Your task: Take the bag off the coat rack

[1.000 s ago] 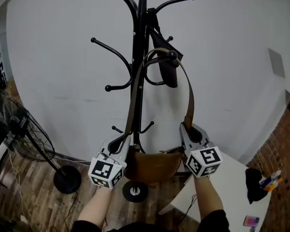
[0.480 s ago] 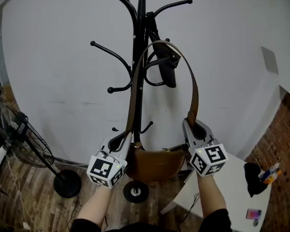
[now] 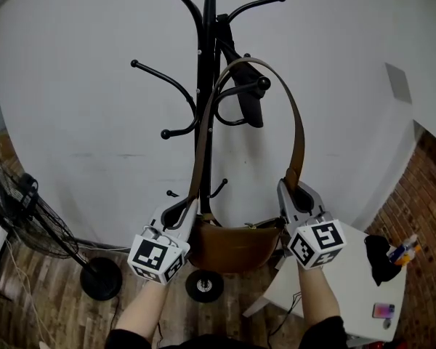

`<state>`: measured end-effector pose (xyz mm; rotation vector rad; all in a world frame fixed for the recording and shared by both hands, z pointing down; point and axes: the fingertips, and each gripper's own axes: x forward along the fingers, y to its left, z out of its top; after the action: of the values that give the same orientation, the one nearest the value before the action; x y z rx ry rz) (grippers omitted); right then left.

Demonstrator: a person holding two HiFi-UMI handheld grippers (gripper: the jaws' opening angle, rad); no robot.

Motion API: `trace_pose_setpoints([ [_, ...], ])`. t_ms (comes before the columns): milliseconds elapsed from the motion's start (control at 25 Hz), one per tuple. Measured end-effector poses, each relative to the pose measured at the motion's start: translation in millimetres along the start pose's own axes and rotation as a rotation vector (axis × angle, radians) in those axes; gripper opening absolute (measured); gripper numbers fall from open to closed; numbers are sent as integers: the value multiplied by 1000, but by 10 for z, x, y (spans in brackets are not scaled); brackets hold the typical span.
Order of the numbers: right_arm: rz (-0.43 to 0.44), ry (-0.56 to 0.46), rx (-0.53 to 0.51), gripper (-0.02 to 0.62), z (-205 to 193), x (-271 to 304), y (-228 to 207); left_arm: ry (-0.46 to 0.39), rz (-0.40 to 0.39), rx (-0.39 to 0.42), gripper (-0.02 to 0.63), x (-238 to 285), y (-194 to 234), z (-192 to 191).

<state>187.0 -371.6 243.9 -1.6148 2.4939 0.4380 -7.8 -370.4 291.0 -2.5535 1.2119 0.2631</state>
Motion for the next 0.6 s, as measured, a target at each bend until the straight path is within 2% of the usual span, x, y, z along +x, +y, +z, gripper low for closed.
trace_pose_setpoints([
  [600, -74, -12, 31, 34, 20, -354, 401, -4, -88, -64, 15, -400, 47, -48],
])
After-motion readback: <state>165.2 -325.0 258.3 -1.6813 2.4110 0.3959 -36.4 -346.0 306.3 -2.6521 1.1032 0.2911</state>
